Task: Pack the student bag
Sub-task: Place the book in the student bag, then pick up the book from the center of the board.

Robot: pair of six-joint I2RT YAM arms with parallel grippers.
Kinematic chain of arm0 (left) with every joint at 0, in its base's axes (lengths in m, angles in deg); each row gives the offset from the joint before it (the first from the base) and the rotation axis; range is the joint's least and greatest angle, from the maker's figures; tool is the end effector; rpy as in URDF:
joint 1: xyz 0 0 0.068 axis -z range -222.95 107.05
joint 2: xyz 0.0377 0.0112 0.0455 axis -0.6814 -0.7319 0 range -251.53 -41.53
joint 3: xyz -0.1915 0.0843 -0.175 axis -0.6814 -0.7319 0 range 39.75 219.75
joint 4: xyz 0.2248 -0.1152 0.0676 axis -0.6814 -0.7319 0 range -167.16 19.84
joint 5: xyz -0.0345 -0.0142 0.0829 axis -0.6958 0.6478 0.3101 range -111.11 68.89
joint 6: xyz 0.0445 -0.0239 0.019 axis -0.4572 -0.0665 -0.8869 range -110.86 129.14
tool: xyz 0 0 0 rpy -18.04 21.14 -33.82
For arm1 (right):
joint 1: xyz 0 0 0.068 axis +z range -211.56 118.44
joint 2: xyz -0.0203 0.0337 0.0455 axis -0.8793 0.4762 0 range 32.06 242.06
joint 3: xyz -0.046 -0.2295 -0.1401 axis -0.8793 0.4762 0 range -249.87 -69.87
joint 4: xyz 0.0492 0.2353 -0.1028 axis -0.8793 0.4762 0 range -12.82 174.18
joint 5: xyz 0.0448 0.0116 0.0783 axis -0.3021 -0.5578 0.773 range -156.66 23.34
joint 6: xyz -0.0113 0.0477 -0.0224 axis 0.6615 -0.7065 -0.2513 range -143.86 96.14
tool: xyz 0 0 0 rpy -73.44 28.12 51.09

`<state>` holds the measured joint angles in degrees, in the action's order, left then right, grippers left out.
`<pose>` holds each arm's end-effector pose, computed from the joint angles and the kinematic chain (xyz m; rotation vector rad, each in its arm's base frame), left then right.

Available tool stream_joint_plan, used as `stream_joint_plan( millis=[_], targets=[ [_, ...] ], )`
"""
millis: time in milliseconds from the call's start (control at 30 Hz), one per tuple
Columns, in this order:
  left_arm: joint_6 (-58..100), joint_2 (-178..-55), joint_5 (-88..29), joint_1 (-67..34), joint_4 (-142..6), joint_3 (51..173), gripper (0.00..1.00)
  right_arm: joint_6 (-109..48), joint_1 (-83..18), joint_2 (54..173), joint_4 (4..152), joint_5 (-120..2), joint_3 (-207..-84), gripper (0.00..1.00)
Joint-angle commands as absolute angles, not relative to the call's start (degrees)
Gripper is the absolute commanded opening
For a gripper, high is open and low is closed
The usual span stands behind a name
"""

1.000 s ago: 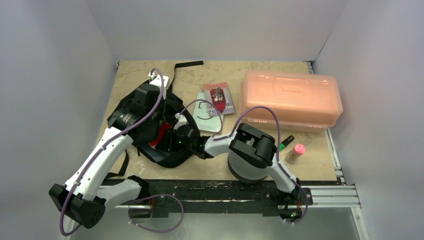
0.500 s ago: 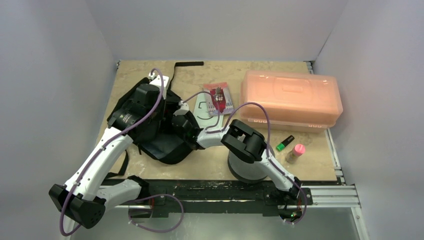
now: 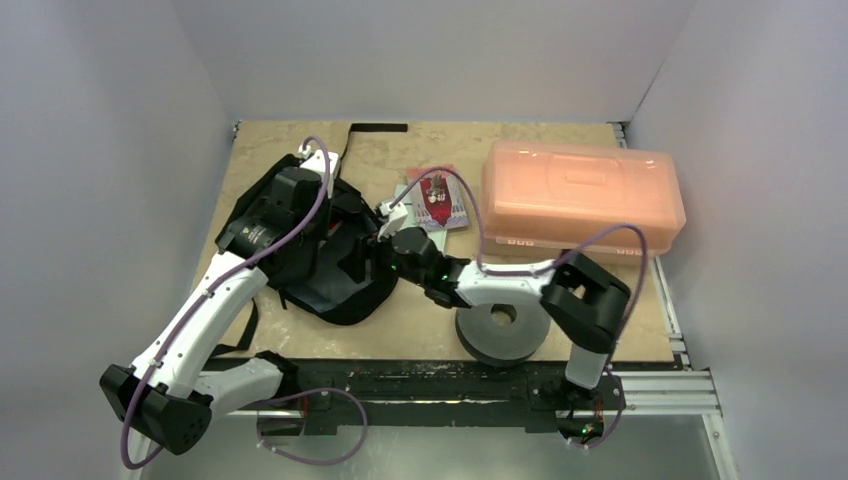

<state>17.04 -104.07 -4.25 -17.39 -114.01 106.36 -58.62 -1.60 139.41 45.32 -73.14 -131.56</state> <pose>0.2042 -0.0862 0.3558 0.1888 2.2221 0.0156 0.2132 0.3608 0.2061 -0.3397 1.9146 1.0460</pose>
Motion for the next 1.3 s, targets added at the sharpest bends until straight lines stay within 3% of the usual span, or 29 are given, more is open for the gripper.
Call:
stream_joint_plan(
  millis=[0,200,333,500,700,933,1267],
  targets=[
    [16.1,-103.6,-0.6,-17.6,-112.3,107.0,0.00,-47.9,-1.6,125.3,54.8,-68.1,-127.5,0.73],
    [16.3,-101.7,2.2,-17.6,-112.3,106.8,0.00,-42.9,-3.2,115.9,70.9,-88.2,-127.0,0.84],
    [17.3,-100.5,5.6,-17.6,-112.8,106.6,0.00,-40.9,-9.9,115.6,78.6,-90.8,-130.5,0.87],
    [18.1,-99.5,9.1,-17.6,-113.5,106.8,0.00,-40.0,-15.3,126.4,92.2,-97.2,-144.5,0.91],
    [17.7,-98.7,1.5,-17.6,-112.3,106.5,0.00,-39.3,-22.1,136.1,93.2,-87.0,-155.1,0.98],
    [18.0,-99.9,-3.1,-17.5,-112.9,107.2,0.00,-37.0,-24.1,151.9,97.9,-86.9,-173.3,0.99],
    [18.3,-99.7,-5.1,-17.5,-113.1,107.5,0.00,-39.1,-24.2,165.7,92.7,-101.0,-187.8,0.99]
  ],
)
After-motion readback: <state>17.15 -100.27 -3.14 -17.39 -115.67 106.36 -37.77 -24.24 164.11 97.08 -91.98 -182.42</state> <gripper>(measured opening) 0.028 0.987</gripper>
